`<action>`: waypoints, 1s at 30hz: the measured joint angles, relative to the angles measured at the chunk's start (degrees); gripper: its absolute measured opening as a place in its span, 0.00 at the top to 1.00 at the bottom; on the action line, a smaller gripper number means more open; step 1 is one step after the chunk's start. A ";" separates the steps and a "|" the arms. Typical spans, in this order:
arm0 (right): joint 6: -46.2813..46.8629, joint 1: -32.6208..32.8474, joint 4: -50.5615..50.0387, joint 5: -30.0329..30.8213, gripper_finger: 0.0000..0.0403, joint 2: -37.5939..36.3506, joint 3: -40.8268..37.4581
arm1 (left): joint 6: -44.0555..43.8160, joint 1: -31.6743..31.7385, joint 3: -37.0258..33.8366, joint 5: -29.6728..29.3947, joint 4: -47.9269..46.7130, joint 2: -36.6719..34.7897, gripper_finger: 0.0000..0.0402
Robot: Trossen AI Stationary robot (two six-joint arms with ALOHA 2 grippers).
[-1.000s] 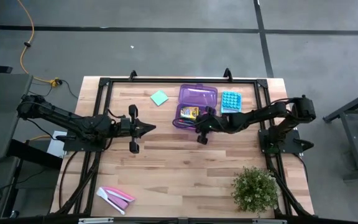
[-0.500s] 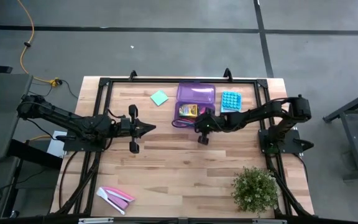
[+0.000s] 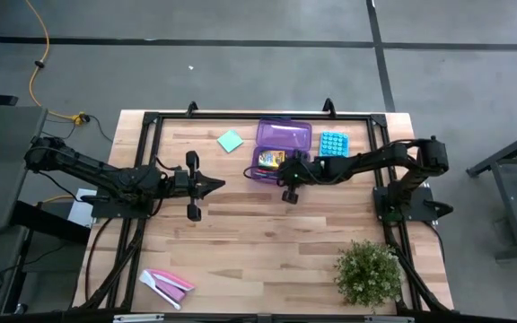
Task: Pack school essentials
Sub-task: Put the blue pen into the violet supply box, then put the light blue sticky note into the violet supply box
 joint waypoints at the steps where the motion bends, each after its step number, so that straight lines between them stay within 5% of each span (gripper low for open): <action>1: 0.41 -0.35 -0.10 0.01 1.00 0.23 0.00 | 0.00 0.00 0.00 -0.01 0.00 0.00 1.00; 16: 1.59 -2.74 1.88 -1.47 0.99 3.63 0.00 | 0.00 0.00 0.00 -0.01 -0.01 0.00 1.00; 30: 2.97 -2.61 -1.08 0.95 0.72 3.63 1.39 | 0.00 0.00 0.00 -0.01 -0.01 0.00 1.00</action>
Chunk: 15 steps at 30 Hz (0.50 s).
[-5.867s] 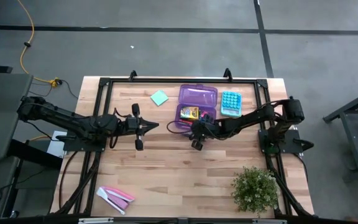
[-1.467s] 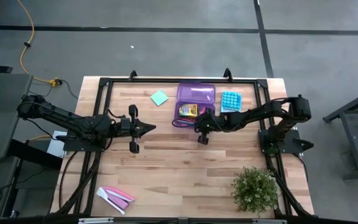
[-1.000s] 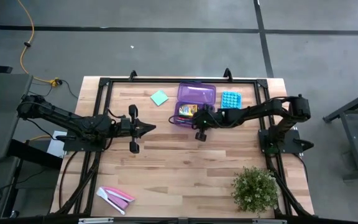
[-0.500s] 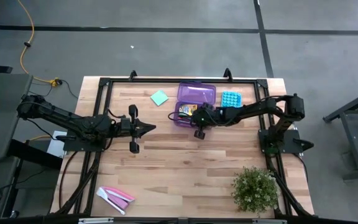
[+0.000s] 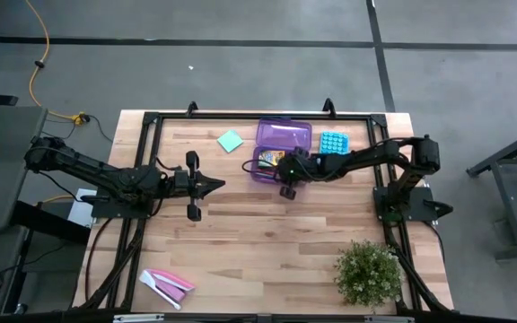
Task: Pack school essentials
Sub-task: Put the light blue sticky note into the violet supply box
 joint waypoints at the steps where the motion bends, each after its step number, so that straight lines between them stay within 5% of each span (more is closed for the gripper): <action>1: -0.02 0.21 -0.31 0.03 0.71 -0.14 0.50 | 0.00 0.00 0.00 0.00 -0.11 0.00 1.00; 8: -1.53 4.60 11.58 0.11 0.66 -8.27 -4.93 | 0.02 0.00 0.00 -1.33 -2.47 0.00 1.00; 15: -4.56 11.40 51.13 -0.06 0.65 -15.55 -18.92 | 0.00 0.00 0.00 -1.54 -2.59 0.00 1.00</action>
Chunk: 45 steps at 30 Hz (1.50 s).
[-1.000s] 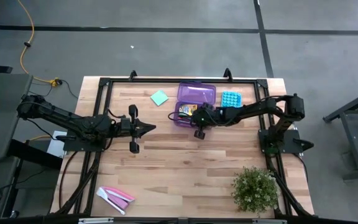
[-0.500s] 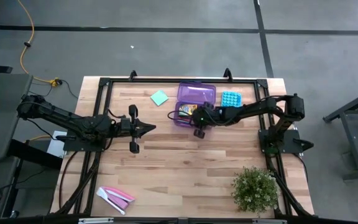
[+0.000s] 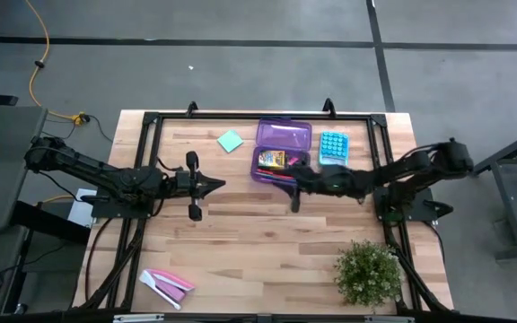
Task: Pack school essentials
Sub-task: Put the light blue sticky note into the violet supply box
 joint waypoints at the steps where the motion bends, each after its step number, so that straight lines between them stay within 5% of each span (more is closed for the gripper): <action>1: -1.23 0.71 5.43 -0.06 0.65 -0.23 -1.14 | 0.00 0.05 -0.02 -0.23 -0.04 0.00 1.00; 6: -7.96 2.50 16.09 -0.10 0.65 -0.58 -2.40 | -0.02 0.04 0.00 -0.43 0.00 0.00 1.00; 33: -9.43 2.51 9.93 -0.15 0.65 -0.53 -0.33 | -0.09 0.04 -0.02 -0.66 0.11 1.07 1.00; 40: -9.37 2.51 9.94 -0.15 0.65 -0.53 -0.33 | -4.95 3.05 1.20 -13.62 -0.70 8.57 0.96; 45: -7.15 2.00 9.77 -0.17 0.65 -0.53 -0.33 | -14.98 10.76 5.21 -14.59 -11.65 17.59 0.84</action>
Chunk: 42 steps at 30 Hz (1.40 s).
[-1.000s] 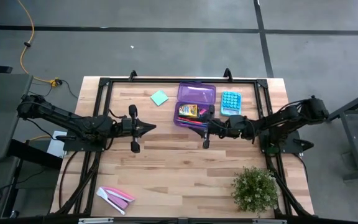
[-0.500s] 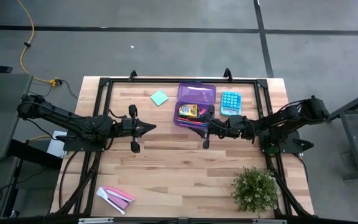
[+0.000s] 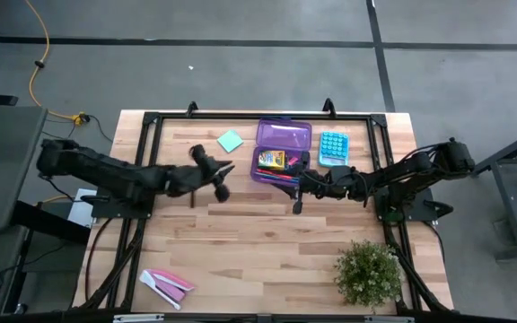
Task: Pack school essentials
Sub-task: Put the light blue sticky note into the violet supply box
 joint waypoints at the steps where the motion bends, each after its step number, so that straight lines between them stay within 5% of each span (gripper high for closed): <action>1: 0.24 -0.04 -0.10 0.08 0.65 0.00 0.00 | -2.56 1.74 0.70 -0.07 -2.29 2.10 0.82; 6: 0.23 -0.03 -0.90 0.26 0.65 0.00 0.00 | -11.91 11.30 5.89 3.54 -13.32 12.15 0.71; 13: 0.16 -0.05 -1.15 0.27 0.65 0.02 0.02 | -12.16 19.85 17.58 14.16 -30.01 22.07 0.67; 19: 0.16 -0.12 -1.31 0.28 0.65 0.02 0.04 | -8.97 23.31 24.03 20.61 -32.70 27.96 0.67; 27: 0.16 -0.14 -1.53 0.28 0.65 0.02 0.04 | -8.13 27.68 30.44 20.91 -40.91 34.18 0.67; 42: 1.40 -0.77 -2.72 0.30 0.65 0.04 0.04 | -7.54 31.93 32.80 20.56 -41.36 39.37 0.67</action>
